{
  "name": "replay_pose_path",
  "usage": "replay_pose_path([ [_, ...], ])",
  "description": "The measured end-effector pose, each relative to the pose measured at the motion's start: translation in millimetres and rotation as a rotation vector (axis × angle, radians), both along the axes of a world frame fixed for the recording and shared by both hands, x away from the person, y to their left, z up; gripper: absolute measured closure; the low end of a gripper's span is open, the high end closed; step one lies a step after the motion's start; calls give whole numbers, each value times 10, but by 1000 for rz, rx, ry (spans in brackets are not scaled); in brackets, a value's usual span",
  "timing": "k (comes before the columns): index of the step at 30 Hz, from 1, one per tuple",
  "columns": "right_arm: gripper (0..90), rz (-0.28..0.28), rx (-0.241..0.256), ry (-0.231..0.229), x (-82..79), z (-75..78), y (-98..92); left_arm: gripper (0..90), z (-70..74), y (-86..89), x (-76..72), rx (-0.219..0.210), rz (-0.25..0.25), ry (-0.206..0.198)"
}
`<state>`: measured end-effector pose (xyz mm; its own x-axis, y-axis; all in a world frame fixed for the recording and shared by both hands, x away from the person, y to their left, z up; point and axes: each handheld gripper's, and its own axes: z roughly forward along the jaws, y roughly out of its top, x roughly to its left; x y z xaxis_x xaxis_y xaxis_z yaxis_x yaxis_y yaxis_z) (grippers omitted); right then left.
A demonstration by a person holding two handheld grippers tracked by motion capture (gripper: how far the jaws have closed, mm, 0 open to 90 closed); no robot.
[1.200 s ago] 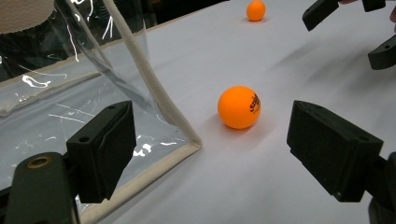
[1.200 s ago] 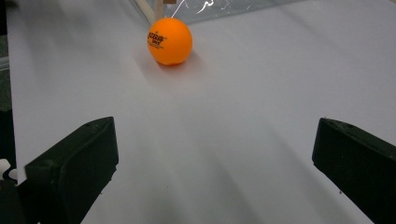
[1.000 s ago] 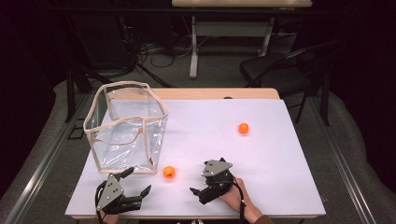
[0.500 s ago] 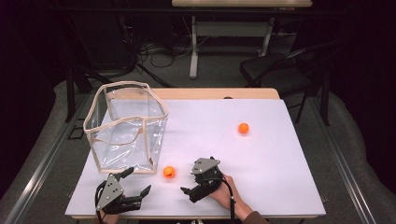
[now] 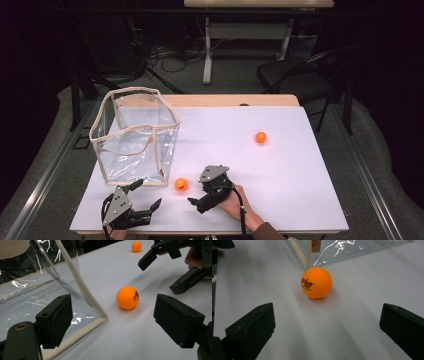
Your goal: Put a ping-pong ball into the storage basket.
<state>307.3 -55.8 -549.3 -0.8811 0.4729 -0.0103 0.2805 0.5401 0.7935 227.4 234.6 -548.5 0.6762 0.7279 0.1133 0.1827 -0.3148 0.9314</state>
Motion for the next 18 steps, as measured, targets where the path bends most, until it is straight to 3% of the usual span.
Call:
replay_pose_path([
  [7,0,7,8,1,53,56,85,158,0,-2,-2,-4,1,-2],
  [18,0,38,-18,5,119,91,314,158,4,6,-4,-4,1,-5],
])
